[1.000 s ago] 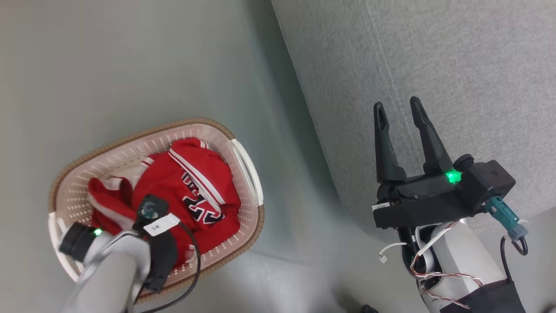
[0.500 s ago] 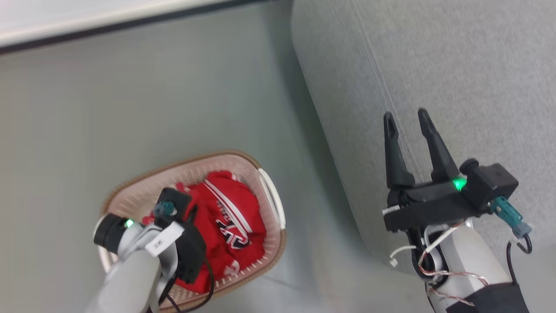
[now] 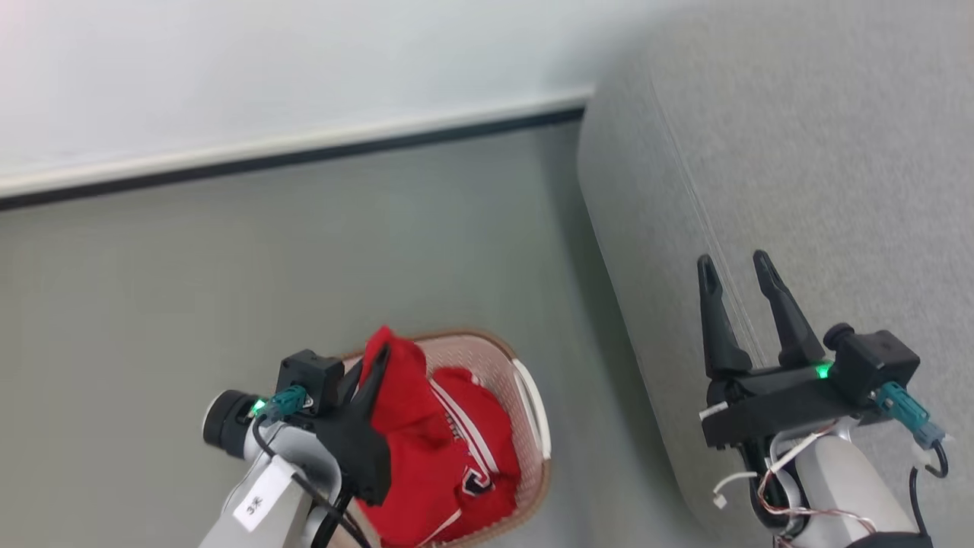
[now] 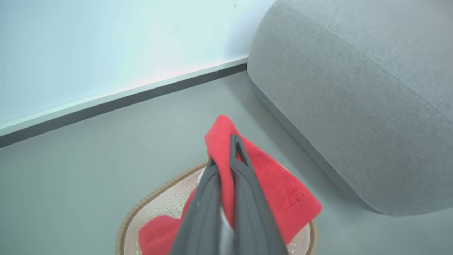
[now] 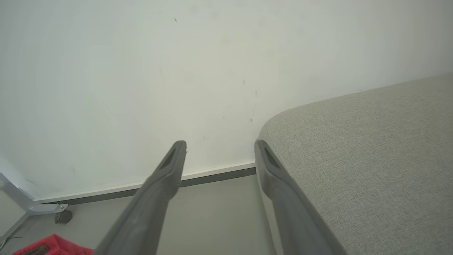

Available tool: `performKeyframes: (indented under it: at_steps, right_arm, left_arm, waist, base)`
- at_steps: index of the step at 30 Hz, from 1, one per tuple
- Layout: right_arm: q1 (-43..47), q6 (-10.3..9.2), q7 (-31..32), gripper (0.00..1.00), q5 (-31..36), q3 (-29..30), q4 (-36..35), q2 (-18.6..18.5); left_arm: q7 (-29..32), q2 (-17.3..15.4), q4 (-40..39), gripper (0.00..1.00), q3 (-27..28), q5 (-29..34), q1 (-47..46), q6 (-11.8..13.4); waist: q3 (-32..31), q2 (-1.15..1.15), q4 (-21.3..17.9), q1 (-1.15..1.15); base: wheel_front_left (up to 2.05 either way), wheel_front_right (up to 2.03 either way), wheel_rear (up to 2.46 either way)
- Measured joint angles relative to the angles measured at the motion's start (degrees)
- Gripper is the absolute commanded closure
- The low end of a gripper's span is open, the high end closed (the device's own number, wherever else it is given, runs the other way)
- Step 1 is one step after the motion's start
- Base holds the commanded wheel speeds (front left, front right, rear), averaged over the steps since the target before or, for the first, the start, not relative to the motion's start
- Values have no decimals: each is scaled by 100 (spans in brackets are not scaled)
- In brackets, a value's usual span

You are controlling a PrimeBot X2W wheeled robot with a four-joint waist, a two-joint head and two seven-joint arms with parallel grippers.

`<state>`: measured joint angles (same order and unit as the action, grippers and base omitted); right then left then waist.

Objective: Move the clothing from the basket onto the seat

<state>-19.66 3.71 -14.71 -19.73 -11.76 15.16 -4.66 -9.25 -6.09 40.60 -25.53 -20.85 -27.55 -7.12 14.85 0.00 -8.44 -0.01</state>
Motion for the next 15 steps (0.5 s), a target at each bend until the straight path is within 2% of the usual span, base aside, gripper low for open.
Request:
performKeyframes:
  at_steps: [5,15]
  right_arm:
    - [215,134,0,0,-13,-58,124,-15]
    - [699,237,0,0,-131,-224,131,-22]
  left_arm:
    - [-242,-4,-435,100,-100,-56,8,-1]
    - [-331,-74,-1585,100,-257,-356,26,-1]
  waist:
    - [-412,0,184,0]
    - [-1059,-1,435,-1]
  base:
    - [0,0,0]
    - [0,0,0]
